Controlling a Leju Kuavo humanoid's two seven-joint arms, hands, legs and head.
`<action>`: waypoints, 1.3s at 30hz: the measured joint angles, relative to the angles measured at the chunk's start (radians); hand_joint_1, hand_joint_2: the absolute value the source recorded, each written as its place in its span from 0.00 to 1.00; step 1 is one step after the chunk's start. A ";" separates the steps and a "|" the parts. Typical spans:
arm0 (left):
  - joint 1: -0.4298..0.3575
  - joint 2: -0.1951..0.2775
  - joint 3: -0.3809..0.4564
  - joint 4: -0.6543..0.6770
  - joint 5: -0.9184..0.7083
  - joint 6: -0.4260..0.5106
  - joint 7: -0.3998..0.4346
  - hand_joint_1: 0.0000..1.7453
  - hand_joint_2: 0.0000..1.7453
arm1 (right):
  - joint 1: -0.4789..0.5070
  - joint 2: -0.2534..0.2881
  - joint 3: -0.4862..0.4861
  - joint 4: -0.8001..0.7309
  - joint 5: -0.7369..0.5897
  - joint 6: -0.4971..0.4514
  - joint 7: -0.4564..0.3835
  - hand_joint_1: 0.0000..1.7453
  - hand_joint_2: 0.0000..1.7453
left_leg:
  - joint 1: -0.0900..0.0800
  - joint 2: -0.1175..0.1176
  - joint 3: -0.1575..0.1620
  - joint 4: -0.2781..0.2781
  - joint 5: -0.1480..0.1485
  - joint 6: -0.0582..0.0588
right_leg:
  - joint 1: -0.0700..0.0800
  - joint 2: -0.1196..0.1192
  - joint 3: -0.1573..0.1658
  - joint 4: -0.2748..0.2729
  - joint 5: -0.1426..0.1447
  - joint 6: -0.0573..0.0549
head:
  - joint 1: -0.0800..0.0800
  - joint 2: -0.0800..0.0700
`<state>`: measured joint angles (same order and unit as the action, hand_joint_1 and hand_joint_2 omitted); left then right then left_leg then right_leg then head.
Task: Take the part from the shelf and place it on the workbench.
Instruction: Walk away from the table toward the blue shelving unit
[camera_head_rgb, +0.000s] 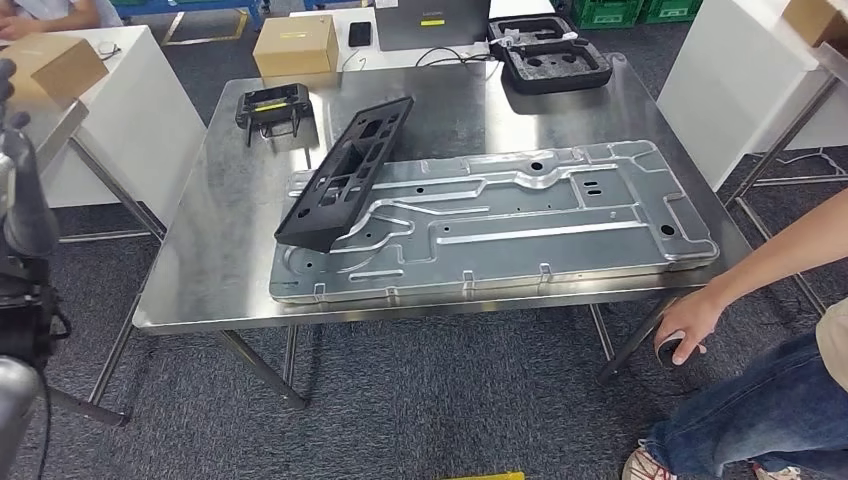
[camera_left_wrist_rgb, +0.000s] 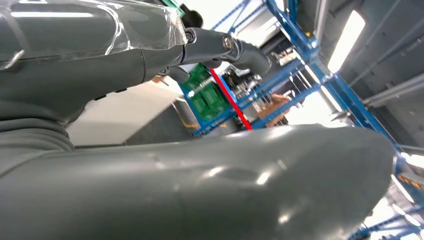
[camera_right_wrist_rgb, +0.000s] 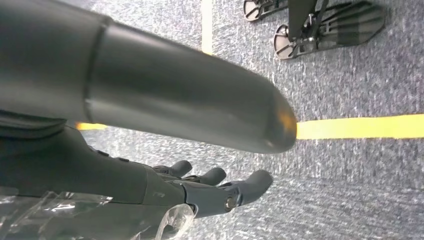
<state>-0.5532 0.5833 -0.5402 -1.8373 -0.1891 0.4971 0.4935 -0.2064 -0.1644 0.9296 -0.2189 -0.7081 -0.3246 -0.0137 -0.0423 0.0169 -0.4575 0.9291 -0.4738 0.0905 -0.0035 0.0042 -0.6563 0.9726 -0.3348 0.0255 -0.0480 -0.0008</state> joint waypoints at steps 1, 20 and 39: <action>0.007 0.006 0.006 -0.003 0.000 0.001 0.003 0.00 0.00 | 0.001 -0.003 -0.001 0.000 0.000 0.000 0.000 0.00 0.00 | 0.004 0.001 -0.006 -0.008 0.014 -0.004 | 0.002 0.000 -0.006 0.003 -0.008 0.005 | -0.001 0.000; 0.140 0.088 0.121 -0.054 -0.006 0.010 0.031 0.00 0.00 | 0.033 0.011 -0.014 -0.001 0.004 0.010 -0.008 0.00 0.00 | 0.043 -0.005 -0.229 0.202 -0.024 -0.081 | -0.019 -0.006 0.114 0.002 -0.112 -0.013 | -0.003 0.000; 0.169 0.107 0.178 -0.086 -0.017 -0.002 0.028 0.00 0.00 | 0.058 0.020 -0.027 0.001 -0.011 0.009 -0.015 0.00 0.00 | 0.028 -0.007 -0.089 -0.003 0.082 -0.019 | -0.015 -0.001 -0.043 0.301 -0.189 0.032 | 0.000 0.000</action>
<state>-0.3845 0.6903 -0.3624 -1.9228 -0.2056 0.4946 0.5211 -0.1489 -0.1449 0.9025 -0.2182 -0.7195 -0.3157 -0.0290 -0.0147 0.0099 -0.5462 0.9259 -0.3913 0.0718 -0.0181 0.0036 -0.6992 1.2731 -0.5241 0.0572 -0.0480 -0.0008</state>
